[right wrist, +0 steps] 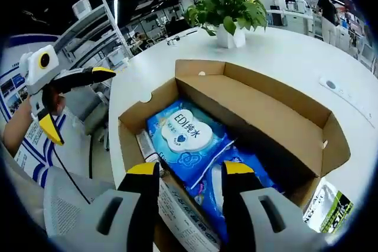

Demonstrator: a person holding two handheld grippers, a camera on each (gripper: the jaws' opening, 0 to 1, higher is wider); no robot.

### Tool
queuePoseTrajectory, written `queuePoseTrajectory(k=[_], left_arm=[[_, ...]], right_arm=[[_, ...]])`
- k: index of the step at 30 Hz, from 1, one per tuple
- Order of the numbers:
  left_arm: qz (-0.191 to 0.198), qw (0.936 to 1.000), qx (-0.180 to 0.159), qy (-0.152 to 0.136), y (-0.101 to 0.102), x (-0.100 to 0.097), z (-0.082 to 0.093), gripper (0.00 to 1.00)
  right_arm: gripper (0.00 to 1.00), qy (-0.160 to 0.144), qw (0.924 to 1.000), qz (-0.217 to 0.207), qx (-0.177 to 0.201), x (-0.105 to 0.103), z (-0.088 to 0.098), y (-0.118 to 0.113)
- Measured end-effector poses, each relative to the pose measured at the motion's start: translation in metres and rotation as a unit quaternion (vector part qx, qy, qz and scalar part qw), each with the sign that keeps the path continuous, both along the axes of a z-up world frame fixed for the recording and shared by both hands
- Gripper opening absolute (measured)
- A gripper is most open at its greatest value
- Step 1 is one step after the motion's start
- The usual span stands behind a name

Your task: Operate the shoe box by opening the lid, removing the specified soft item, and placing it in the target area until the item is outside and the box remains undamaged.

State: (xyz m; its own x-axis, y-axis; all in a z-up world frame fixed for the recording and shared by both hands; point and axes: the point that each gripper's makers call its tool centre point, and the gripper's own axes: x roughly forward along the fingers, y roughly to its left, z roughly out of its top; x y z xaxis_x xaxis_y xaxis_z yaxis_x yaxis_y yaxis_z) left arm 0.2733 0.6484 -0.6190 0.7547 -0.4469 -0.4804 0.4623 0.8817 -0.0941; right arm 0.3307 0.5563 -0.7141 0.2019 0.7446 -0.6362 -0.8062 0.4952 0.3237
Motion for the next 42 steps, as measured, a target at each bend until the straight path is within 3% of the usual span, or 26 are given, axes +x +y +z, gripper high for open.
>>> queuePoseTrajectory(k=[5,26,29,32,34,42], left_arm=[[0.015,0.9997,-0.018,-0.007,0.006,-0.001,0.001,1.00],[0.041,0.9989,-0.022,0.008,0.017,-0.001,-0.014,0.97],[0.043,0.9987,-0.023,0.010,0.017,-0.002,-0.017,0.97],[0.044,0.9987,-0.018,0.014,0.017,-0.004,-0.020,0.96],[0.044,0.9988,-0.016,0.017,0.017,-0.005,-0.022,0.96],[0.051,0.9984,-0.008,0.022,0.020,-0.006,-0.027,0.91]], right_arm=[[0.39,0.007,1.0000,0.003,-0.003,0.005,-0.008,0.006],[0.30,0.042,0.9987,-0.012,-0.025,0.021,-0.035,0.021],[0.22,0.034,0.9982,-0.017,-0.045,0.025,-0.041,0.019],[0.08,0.002,0.9975,-0.013,-0.070,0.032,-0.044,0.012],[0.06,0.026,0.9980,-0.023,-0.053,0.028,-0.040,0.016],[0.01,0.022,0.9982,-0.034,-0.044,0.025,-0.030,0.014]])
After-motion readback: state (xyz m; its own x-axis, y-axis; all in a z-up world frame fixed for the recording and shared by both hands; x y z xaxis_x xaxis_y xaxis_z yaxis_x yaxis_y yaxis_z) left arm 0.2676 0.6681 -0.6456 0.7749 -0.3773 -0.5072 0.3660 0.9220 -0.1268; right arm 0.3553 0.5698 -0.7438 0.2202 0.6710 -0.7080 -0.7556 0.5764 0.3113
